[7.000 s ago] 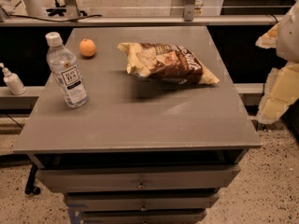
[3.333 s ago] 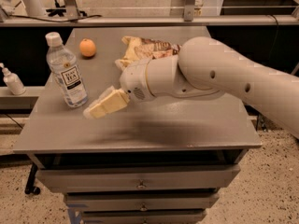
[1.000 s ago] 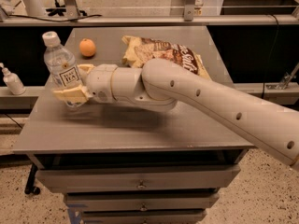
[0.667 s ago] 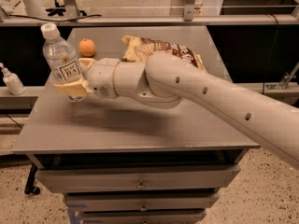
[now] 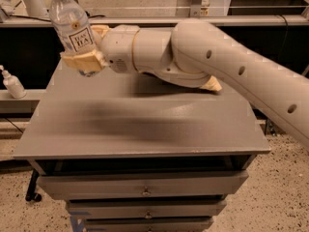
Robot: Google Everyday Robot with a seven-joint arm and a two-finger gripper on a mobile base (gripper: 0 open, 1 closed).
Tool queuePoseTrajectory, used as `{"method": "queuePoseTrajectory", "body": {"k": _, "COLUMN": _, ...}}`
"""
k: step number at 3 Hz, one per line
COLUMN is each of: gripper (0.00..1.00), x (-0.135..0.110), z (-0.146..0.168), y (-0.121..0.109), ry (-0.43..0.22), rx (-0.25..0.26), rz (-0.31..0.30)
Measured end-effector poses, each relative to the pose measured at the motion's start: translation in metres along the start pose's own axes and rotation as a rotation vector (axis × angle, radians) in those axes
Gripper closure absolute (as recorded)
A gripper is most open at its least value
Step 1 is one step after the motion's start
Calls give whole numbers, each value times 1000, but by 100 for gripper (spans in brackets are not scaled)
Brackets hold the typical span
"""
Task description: Pick blue plastic bottle
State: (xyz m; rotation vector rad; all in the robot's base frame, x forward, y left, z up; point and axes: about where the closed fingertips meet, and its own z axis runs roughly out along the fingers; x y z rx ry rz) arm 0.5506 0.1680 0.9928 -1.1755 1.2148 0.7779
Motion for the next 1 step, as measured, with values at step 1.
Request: {"method": "queuePoseTrajectory", "body": {"k": 1, "gripper": 100, "x": -5, "z": -1, "y": -3, "ry": -4, "rx": 5, "rz": -6}}
